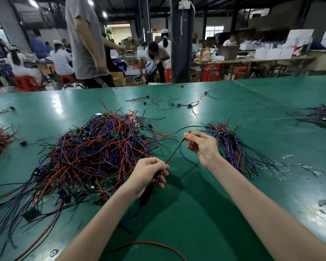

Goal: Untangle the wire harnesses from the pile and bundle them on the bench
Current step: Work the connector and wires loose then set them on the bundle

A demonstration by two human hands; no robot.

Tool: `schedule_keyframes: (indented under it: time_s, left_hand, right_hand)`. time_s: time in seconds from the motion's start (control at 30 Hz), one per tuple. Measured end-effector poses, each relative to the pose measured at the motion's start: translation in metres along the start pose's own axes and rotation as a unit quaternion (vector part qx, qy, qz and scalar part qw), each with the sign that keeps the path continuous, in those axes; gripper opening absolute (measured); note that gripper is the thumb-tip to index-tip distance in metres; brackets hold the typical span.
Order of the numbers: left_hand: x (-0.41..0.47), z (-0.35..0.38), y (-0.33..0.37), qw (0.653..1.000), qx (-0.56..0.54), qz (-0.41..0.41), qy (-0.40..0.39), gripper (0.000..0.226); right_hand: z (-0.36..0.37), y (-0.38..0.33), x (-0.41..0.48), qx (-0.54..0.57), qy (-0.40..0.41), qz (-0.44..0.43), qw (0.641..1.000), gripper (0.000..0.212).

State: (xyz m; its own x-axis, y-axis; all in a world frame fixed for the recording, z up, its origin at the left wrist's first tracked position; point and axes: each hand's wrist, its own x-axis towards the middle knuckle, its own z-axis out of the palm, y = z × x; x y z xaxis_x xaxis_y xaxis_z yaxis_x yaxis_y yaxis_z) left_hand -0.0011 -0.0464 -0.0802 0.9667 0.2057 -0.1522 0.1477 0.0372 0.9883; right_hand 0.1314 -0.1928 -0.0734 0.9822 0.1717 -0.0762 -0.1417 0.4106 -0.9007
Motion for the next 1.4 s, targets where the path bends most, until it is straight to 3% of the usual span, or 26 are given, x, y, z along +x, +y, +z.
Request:
schedule_keyframes:
  time_s: [0.17,0.27,0.47,0.6,0.9,1.07,1.17,1.27,1.33,1.4]
  left_hand:
    - [-0.004,0.001,0.005,1.0,0.002,0.005,-0.016,0.012]
    - [-0.007,0.002,0.008,1.0,0.0,0.003,-0.023,0.011]
    - [-0.007,0.002,0.01,1.0,0.003,0.0,-0.025,0.011]
    - [-0.008,0.004,0.01,1.0,0.008,0.003,-0.027,0.011]
    - [-0.008,0.004,0.008,1.0,0.011,0.001,-0.024,0.011]
    - [-0.007,0.004,0.008,0.999,0.014,0.004,-0.036,0.015]
    - [-0.007,0.003,0.007,0.999,0.018,0.004,-0.038,0.016]
    - [-0.008,0.003,0.009,0.999,0.012,-0.001,-0.039,0.017]
    - [-0.009,0.004,0.01,0.999,0.004,-0.005,-0.04,0.017]
    - [-0.01,0.003,0.012,0.999,-0.007,-0.007,-0.044,0.017]
  right_hand:
    - [0.003,-0.006,-0.003,0.085,-0.021,0.075,0.993,0.016]
    - [0.002,-0.011,-0.004,0.126,-0.024,0.168,0.977,0.017]
    - [-0.008,-0.021,-0.002,0.136,0.003,0.278,0.951,0.028]
    - [-0.008,-0.02,-0.002,0.152,0.002,0.28,0.948,0.027]
    - [-0.006,-0.011,0.004,0.088,0.019,0.198,0.976,0.02]
    - [-0.005,-0.012,0.001,0.14,0.001,0.218,0.966,0.024]
    - [-0.004,-0.009,0.001,0.001,-0.003,0.093,0.996,0.023]
    - [-0.005,-0.004,0.001,-0.167,-0.018,-0.088,0.982,0.023]
    - [-0.009,0.0,0.002,-0.293,-0.027,-0.191,0.936,0.021]
    - [-0.013,0.004,0.002,-0.422,-0.027,-0.303,0.854,0.02]
